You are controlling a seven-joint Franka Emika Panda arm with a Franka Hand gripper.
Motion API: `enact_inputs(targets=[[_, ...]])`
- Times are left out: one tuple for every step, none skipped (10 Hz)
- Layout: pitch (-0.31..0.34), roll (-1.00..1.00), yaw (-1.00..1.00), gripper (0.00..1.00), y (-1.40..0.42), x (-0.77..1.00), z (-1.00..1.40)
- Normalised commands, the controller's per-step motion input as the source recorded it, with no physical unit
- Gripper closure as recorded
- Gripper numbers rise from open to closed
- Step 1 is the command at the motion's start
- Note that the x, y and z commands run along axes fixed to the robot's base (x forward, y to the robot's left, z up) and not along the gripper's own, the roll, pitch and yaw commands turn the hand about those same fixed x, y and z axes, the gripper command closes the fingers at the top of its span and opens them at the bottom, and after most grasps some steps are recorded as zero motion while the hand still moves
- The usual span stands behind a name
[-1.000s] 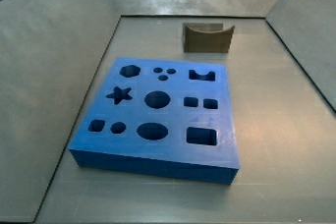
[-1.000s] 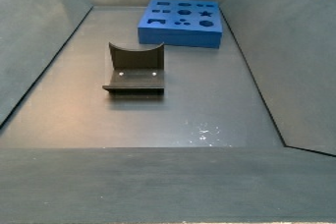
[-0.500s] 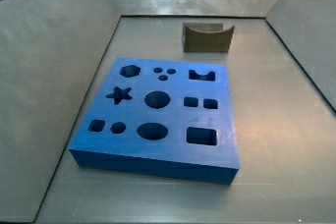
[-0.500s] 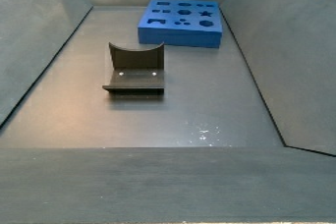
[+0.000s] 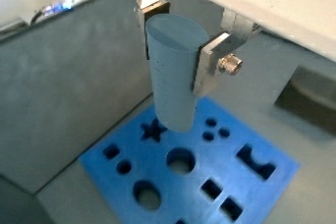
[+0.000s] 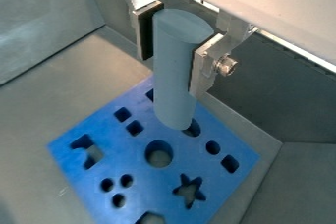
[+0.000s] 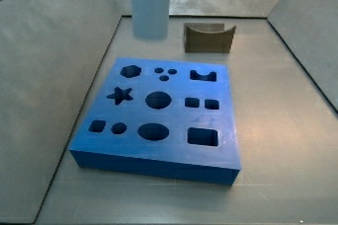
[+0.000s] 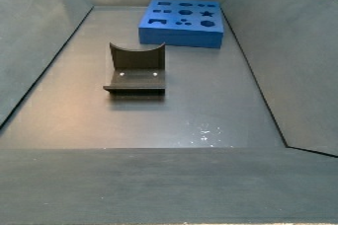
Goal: Pick up the oval object. Move up. Place the oval object on the fixture. Regrasp the oval object. Move to above the board. Insert the oval object.
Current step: Insert the oval object.
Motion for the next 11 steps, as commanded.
enact_inputs(targets=[[-0.071, 0.0, 0.0, 1.0, -0.47, 0.26, -0.78], [-0.041, -0.02, -0.08, 1.0, -0.43, 0.44, -0.63], [-0.049, -0.01, -0.01, 1.0, -0.28, 0.31, -0.66], [-0.02, 0.0, 0.0, 1.0, -0.23, 0.27, -0.65], [0.0, 0.0, -0.04, 1.0, -0.11, 0.09, -0.26], [0.0, 0.02, 0.0, 1.0, 0.0, -0.01, 0.0], [-0.029, 0.0, 0.0, 1.0, -0.02, 0.0, -0.59], [-0.139, 0.0, 0.0, 1.0, -0.08, -0.05, -1.0], [-0.136, 0.0, 0.0, 1.0, -0.09, -0.02, -0.95], [-0.079, -0.02, 0.0, 1.0, -0.11, 0.0, -0.51], [-0.021, -0.03, 0.0, 1.0, -0.1, 0.0, -0.18]])
